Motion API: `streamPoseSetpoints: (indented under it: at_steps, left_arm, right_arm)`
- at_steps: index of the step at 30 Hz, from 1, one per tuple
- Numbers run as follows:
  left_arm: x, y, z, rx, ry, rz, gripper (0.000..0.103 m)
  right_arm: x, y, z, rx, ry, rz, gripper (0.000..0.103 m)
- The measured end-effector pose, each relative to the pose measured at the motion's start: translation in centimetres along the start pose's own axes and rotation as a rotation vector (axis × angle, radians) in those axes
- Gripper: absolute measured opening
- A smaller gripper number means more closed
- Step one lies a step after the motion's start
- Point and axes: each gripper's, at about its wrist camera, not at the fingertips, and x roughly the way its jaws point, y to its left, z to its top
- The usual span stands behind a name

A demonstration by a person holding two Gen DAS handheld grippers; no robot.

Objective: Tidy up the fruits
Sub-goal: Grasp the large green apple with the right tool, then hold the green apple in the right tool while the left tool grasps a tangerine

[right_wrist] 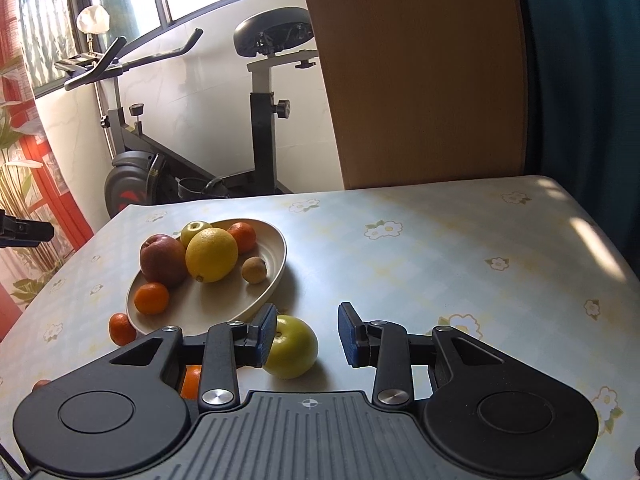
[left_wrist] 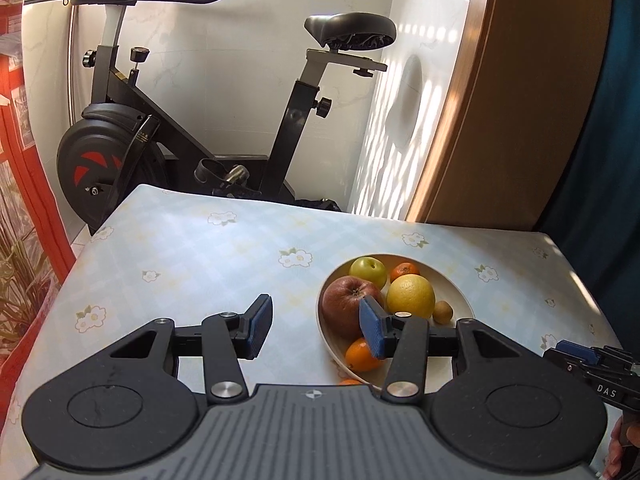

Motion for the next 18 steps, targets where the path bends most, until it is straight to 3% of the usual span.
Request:
streamPoseSetpoints:
  at_steps: [7,18]
  left_arm:
    - [0.5,0.6,1.6,0.043,-0.047,0.046,0.051]
    - [3.8,0.8,-1.3,0.021,0.076,-0.019,0.055]
  right_arm:
    - [0.8,0.1,-0.4,0.031,0.030,0.030,0.033]
    - [2.3,0.8,-0.5,0.004,0.067,0.037,0.050]
